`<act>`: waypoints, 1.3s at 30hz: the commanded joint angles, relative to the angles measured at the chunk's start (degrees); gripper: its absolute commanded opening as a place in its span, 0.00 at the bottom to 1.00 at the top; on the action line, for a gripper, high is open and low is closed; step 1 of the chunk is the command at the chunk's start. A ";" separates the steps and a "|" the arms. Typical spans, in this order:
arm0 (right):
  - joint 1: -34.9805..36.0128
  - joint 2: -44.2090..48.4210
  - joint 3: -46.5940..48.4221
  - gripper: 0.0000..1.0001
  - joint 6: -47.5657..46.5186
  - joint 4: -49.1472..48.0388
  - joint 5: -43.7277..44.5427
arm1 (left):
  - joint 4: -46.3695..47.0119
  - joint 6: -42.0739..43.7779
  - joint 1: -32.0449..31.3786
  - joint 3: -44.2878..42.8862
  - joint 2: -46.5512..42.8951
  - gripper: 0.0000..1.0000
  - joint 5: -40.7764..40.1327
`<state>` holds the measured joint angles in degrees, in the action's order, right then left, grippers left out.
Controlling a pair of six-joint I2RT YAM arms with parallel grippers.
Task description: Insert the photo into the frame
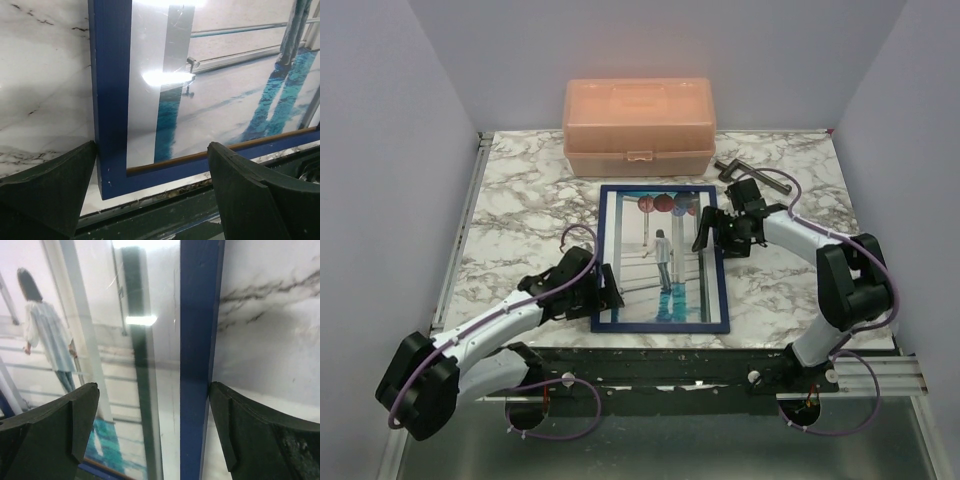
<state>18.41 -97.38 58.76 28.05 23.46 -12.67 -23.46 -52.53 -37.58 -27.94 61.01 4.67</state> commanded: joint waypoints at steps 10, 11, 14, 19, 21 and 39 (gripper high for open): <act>1.71 22.49 -10.42 1.00 1.78 -2.62 3.71 | 4.57 7.63 13.02 0.11 -27.39 0.99 -0.24; 1.71 24.08 -11.33 1.00 1.65 -2.87 5.09 | 4.48 8.24 13.30 0.08 -29.35 0.98 -1.86; 1.71 28.88 -13.58 1.00 1.30 -4.65 9.67 | 4.34 10.45 13.56 0.02 -34.04 0.98 -8.12; 1.71 40.87 -19.95 1.00 -1.41 -11.50 19.93 | 3.73 15.91 13.54 0.44 -38.60 0.98 -19.44; 1.70 45.54 -23.77 1.00 -5.00 -15.91 22.70 | 4.25 17.29 13.67 1.96 -39.84 0.99 -25.42; 1.62 53.59 -52.15 0.99 -18.41 -58.46 41.12 | 60.88 47.25 15.68 21.20 -20.99 0.99 -39.65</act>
<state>19.92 -40.25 8.40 14.72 -18.90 25.34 17.91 -14.31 -23.53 -6.83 30.20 -33.04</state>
